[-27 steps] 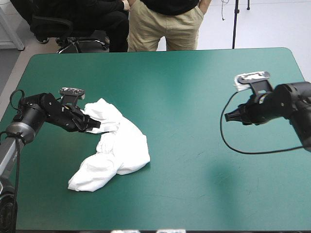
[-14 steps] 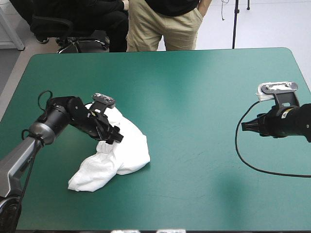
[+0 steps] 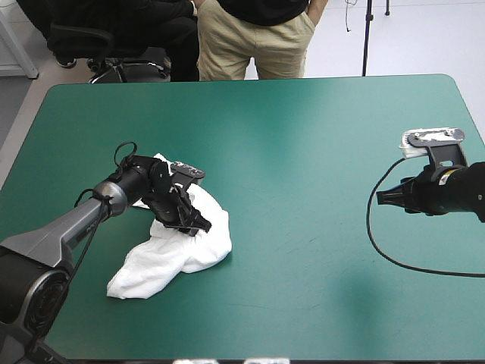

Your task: Fold the cloth

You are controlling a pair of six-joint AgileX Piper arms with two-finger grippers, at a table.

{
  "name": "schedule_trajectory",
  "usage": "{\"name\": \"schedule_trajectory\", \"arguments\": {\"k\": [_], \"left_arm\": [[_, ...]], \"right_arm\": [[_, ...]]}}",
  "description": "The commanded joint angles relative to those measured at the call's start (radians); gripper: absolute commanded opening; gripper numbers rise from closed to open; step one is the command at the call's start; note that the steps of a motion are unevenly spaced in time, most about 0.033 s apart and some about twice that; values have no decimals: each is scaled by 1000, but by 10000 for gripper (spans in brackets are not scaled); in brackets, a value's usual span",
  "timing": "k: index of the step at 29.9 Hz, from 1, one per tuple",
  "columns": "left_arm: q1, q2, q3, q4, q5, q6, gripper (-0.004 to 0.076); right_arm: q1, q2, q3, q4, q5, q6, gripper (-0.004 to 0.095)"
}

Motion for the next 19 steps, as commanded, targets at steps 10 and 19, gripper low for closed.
{"name": "schedule_trajectory", "arguments": {"k": [10, 19], "left_arm": [[-262, -30, -30, -117, -138, 110, -17], [-440, 13, -121, -117, -154, 112, -17]], "right_arm": [[-11, -18, -26, 6, -34, -1, 304], [-11, -18, -26, 8, -32, -1, 297]]}}
